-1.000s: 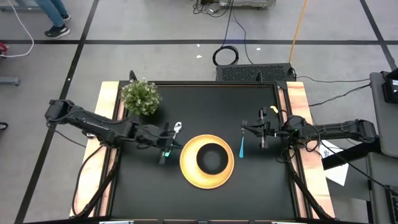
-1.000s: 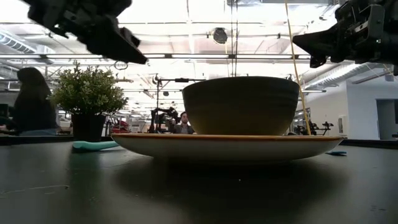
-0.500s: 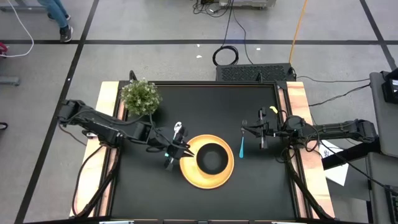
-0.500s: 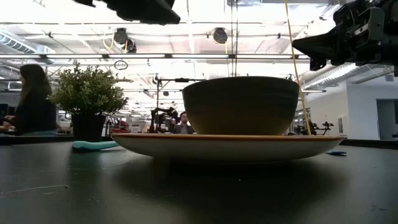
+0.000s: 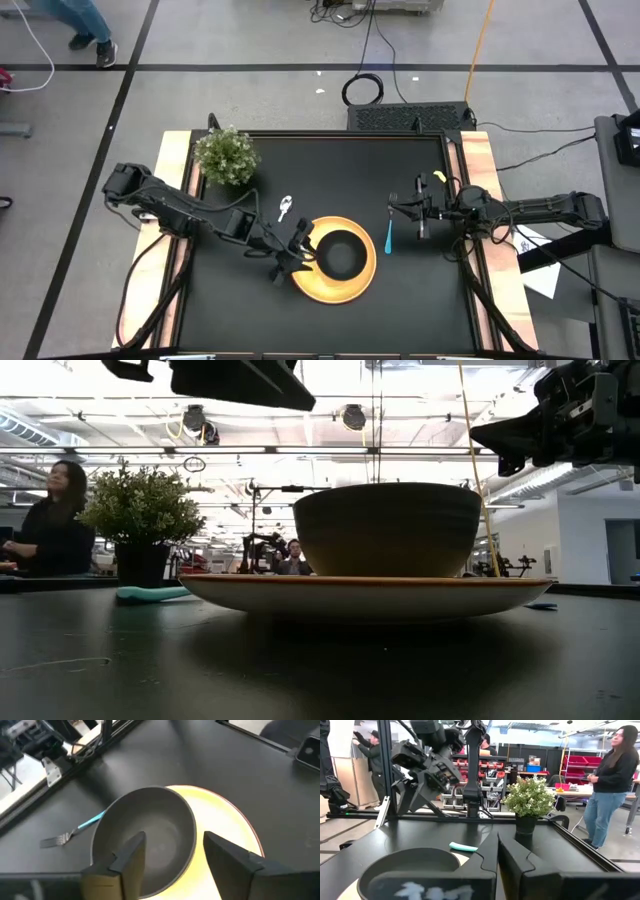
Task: Set table place
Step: Put the black bowl on the yellow plate
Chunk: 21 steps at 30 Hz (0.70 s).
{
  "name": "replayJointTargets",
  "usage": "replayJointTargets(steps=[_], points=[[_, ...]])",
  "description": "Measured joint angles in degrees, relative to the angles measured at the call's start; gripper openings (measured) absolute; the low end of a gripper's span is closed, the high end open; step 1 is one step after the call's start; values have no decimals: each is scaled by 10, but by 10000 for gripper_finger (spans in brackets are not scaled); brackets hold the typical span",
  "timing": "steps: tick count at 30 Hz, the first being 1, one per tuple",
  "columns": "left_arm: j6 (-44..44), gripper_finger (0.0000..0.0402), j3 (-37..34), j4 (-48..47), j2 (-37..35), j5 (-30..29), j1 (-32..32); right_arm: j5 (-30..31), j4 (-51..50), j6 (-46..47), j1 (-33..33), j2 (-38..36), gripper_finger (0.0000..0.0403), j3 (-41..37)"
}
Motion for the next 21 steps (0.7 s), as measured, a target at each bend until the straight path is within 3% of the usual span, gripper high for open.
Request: replayJointTargets(steps=[9,15,21], points=[[43,239,0,7,3,-38,-18,0,-1,-1,0,1,0,0],[45,239,8,5,30,9,8,2,-1,0,0,1,0,0],[67,239,66,-75,74,9,8,2,-1,0,0,4,0,0]])
